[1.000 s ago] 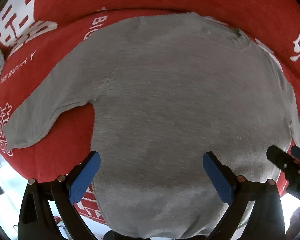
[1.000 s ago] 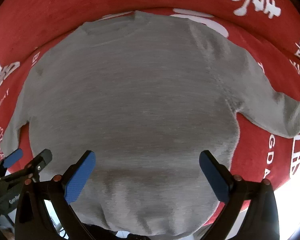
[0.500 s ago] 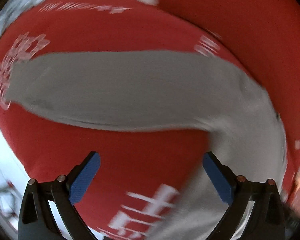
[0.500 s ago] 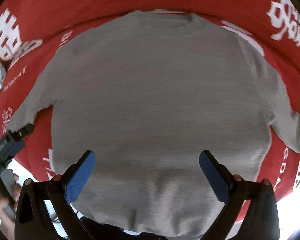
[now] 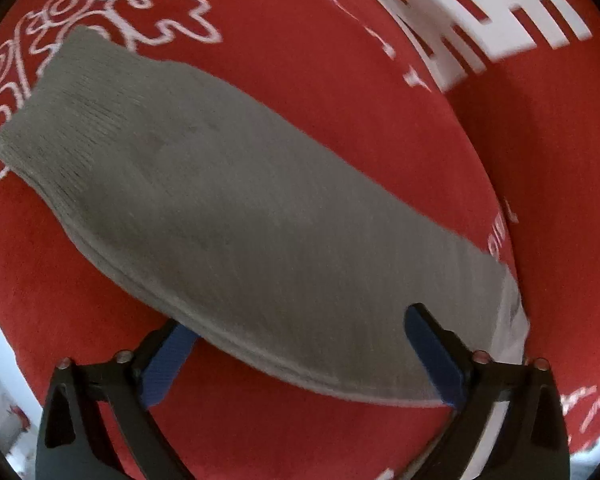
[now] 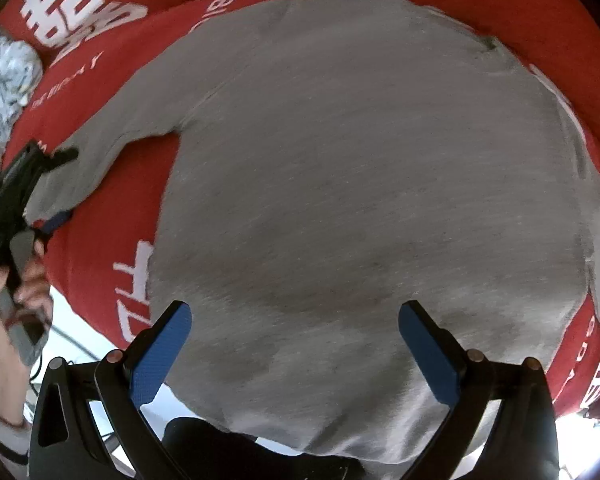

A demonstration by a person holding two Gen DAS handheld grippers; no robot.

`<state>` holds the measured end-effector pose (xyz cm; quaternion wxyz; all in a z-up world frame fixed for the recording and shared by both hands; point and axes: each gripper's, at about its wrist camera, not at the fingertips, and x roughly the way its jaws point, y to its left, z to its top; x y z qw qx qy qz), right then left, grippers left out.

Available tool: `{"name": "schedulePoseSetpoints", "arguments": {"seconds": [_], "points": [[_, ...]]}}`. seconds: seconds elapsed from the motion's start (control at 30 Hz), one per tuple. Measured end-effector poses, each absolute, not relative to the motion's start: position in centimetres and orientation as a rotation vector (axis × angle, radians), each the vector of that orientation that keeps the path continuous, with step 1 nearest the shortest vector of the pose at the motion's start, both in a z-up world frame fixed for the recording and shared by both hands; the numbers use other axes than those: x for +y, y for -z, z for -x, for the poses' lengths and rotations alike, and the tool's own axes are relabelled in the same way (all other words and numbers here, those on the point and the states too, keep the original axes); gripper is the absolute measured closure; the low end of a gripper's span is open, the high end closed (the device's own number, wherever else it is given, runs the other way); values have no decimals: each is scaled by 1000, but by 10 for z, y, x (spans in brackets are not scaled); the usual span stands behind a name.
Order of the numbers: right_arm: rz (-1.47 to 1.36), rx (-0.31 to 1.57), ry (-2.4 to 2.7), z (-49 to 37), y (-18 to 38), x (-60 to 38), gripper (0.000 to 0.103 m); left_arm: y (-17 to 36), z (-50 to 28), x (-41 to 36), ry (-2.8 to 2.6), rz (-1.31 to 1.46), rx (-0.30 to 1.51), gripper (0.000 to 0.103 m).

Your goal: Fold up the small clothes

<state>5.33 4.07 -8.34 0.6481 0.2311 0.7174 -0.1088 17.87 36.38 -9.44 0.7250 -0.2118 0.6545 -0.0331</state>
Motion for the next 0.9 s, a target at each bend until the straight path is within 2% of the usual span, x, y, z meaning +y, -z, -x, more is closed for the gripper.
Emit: {"name": "schedulePoseSetpoints", "arguments": {"seconds": [0.03, 0.07, 0.1, 0.13, 0.27, 0.47, 0.7, 0.9], "points": [[-522, 1637, 241, -54, 84, 44, 0, 95, -180, 370, 60, 459, 1438, 36], [-519, 1642, 234, -54, 85, 48, 0, 95, -180, 371, 53, 445, 1434, 47], [-519, 1645, 226, -55, 87, 52, 0, 94, -179, 373, 59, 429, 1429, 73], [-519, 1647, 220, -57, 88, 56, 0, 93, -179, 376, 77, 420, 1429, 93], [-527, 1652, 207, -52, 88, 63, 0, 83, -181, 365, 137, 365, 1397, 93], [-578, 1630, 245, -42, 86, 48, 0, 24, -177, 318, 324, 243, 1264, 93], [-651, 1573, 344, -4, 68, -5, 0, -41, -159, 189, 658, 78, 1134, 93], [-740, 1512, 470, 35, 61, -57, 0, -42, -103, 62, 937, -87, 1135, 93]]}}
